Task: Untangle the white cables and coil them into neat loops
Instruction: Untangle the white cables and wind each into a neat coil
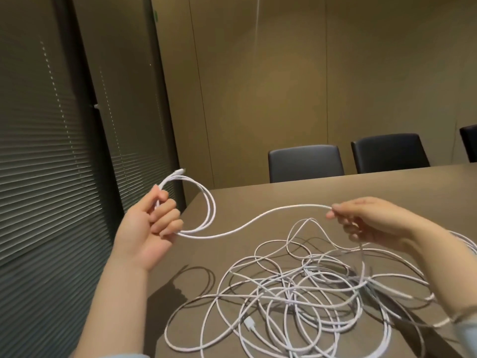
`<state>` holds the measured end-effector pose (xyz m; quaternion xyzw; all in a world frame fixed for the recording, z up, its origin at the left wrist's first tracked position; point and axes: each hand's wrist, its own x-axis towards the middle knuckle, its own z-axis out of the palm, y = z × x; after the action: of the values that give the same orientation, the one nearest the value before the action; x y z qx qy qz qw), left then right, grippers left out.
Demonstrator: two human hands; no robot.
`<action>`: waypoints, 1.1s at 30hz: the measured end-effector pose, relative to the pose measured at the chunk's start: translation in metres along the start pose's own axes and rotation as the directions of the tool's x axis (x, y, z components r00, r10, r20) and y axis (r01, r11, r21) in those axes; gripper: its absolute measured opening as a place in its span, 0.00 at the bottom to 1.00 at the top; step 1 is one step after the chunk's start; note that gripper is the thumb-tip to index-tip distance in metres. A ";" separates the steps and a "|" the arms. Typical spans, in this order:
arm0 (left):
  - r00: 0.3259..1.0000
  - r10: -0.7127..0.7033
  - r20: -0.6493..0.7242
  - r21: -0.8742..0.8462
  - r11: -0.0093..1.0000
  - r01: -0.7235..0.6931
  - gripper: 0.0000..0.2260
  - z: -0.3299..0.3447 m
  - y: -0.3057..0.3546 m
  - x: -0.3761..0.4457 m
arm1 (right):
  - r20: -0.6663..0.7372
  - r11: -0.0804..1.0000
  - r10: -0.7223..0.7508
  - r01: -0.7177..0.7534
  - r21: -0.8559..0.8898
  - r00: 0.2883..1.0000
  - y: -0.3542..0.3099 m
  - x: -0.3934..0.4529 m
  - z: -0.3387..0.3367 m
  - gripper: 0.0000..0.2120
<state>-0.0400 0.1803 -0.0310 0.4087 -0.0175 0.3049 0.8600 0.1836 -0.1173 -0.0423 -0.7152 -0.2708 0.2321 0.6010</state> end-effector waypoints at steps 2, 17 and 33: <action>0.998 -0.051 0.022 0.064 0.997 0.050 0.16 0.009 -0.007 0.003 | -0.153 0.995 -0.058 0.069 0.066 0.986 -0.010 0.003 0.016 0.12; 0.993 -0.113 -0.023 0.394 0.912 0.113 0.16 0.066 -0.062 -0.004 | -0.051 0.672 -0.689 0.611 -0.418 0.723 -0.013 -0.028 0.149 0.05; 0.986 -0.146 0.085 -0.210 0.964 0.161 0.17 0.024 -0.036 0.004 | 0.313 0.827 -0.189 0.322 -0.460 0.931 -0.005 -0.009 0.086 0.19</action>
<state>-0.0121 0.1478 -0.0395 0.3232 -0.0483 0.2195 0.9193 0.1196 -0.0592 -0.0516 -0.7682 -0.4905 0.1596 0.3793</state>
